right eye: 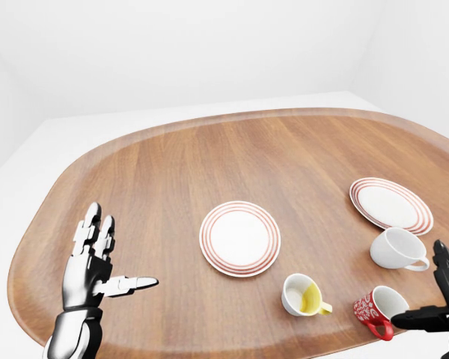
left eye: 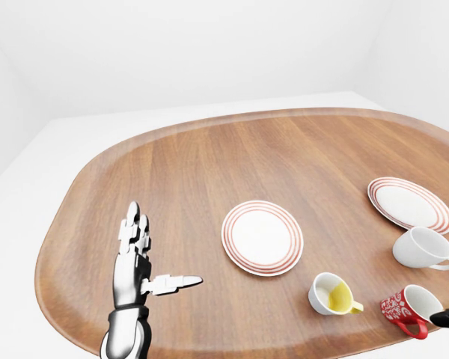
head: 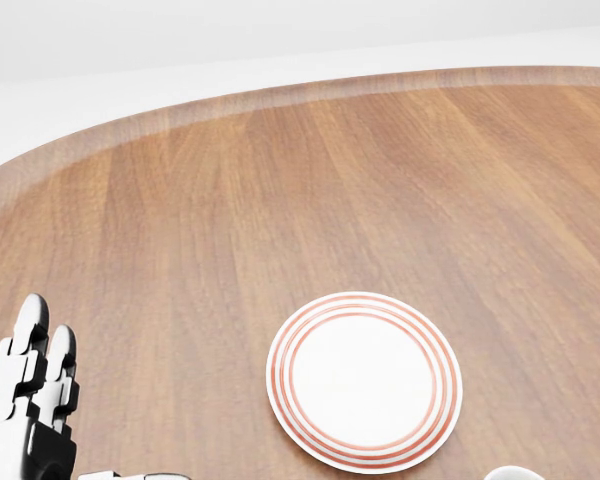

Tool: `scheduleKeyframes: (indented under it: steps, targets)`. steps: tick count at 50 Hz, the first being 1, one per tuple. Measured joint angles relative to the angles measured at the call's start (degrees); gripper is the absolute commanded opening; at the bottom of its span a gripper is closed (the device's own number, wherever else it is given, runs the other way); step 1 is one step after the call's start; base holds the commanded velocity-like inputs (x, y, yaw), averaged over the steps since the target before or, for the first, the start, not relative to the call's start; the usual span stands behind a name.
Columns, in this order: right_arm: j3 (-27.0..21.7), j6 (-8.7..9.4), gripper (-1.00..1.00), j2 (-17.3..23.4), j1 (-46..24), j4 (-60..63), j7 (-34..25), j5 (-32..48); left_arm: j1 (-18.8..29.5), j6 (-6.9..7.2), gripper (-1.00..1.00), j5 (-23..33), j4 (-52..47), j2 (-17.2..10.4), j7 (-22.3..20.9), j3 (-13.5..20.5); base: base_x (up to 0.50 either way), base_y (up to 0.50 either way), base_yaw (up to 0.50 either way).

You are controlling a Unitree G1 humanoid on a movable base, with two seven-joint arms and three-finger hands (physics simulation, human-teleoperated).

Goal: Put the red mug on the left plate.

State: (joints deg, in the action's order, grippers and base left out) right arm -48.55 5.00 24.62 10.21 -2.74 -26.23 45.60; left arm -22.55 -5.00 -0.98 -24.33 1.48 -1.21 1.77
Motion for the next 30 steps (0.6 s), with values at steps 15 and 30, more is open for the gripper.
scheduleKeyframes:
  steps: [15,30]
  targets:
    - [1.9,0.00,1.00,-0.1,0.4,-4.8,2.0,-1.2,-0.1,0.00,1.00,0.0,-0.2,0.0,0.1,-0.1,0.00,0.00,0.00]
    - [2.4,0.00,1.00,1.6,0.3,-11.0,7.6,-4.9,-0.2,0.00,1.00,0.1,-0.4,0.0,0.2,-0.2,0.00,0.00,0.00]
